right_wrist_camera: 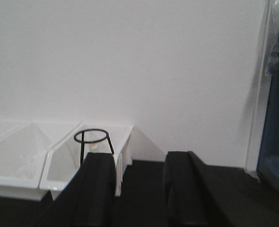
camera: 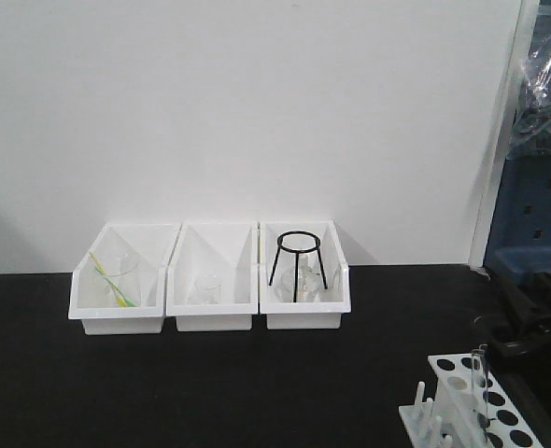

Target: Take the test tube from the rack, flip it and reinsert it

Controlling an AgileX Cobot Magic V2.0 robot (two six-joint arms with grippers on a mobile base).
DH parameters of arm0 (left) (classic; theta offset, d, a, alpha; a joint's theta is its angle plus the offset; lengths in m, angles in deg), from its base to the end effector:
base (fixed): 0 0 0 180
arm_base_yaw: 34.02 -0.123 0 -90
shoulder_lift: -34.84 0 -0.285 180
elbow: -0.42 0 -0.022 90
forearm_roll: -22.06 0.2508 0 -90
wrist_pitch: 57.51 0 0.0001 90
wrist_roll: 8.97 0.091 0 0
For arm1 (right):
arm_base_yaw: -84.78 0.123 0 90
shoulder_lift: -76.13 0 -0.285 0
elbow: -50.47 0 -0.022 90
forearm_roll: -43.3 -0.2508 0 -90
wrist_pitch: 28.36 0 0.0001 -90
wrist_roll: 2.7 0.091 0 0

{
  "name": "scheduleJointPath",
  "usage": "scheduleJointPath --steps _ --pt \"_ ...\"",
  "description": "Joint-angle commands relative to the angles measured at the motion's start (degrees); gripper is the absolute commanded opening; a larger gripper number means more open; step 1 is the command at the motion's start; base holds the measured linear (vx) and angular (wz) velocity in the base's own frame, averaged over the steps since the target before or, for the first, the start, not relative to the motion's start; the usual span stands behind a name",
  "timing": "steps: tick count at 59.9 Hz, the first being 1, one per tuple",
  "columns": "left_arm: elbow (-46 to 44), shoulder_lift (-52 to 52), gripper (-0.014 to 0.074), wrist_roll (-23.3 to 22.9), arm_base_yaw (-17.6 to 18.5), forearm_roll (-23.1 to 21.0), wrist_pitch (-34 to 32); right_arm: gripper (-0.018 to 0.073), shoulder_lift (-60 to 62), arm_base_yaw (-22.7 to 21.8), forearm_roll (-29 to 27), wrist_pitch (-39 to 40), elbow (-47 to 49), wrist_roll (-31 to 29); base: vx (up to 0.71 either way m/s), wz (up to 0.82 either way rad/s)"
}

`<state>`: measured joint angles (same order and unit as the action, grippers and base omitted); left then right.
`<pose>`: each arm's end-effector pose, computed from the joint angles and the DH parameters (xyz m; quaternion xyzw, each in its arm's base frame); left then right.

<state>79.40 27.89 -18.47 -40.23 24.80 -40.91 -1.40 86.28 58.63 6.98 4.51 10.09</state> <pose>0.0541 0.0071 0.1774 -0.0931 0.7744 0.0017 0.6258 0.2492 0.0204 0.2825 -0.0627 0.6989 0.0642 0.7095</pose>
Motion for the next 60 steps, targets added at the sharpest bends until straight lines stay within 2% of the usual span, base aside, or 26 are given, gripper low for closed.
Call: scheduleJointPath --steps 1,7,13,23,60 --pt "0.1 0.2 -0.0006 0.0 0.2 -0.2 -5.0 0.0178 9.0 -0.3 5.4 -14.2 3.7 4.1 0.0 0.0" --pt "0.1 0.2 -0.0006 0.0 0.2 -0.2 -5.0 -0.0017 15.3 -0.3 9.2 -24.8 3.8 8.0 0.0 0.0" --pt "0.1 0.2 -0.0006 0.0 0.2 -0.2 -5.0 -0.0014 20.4 -0.3 9.5 -33.1 3.6 10.9 0.0 0.0" --pt "0.1 0.2 -0.0006 0.0 0.2 -0.2 -5.0 -0.0013 26.1 -0.3 9.6 -37.5 3.6 10.7 0.0 0.0" --pt "0.1 0.2 -0.0006 0.0 0.2 -0.2 -5.0 -0.0012 32.0 0.1 8.8 -39.4 3.3 10.5 0.0 0.0"
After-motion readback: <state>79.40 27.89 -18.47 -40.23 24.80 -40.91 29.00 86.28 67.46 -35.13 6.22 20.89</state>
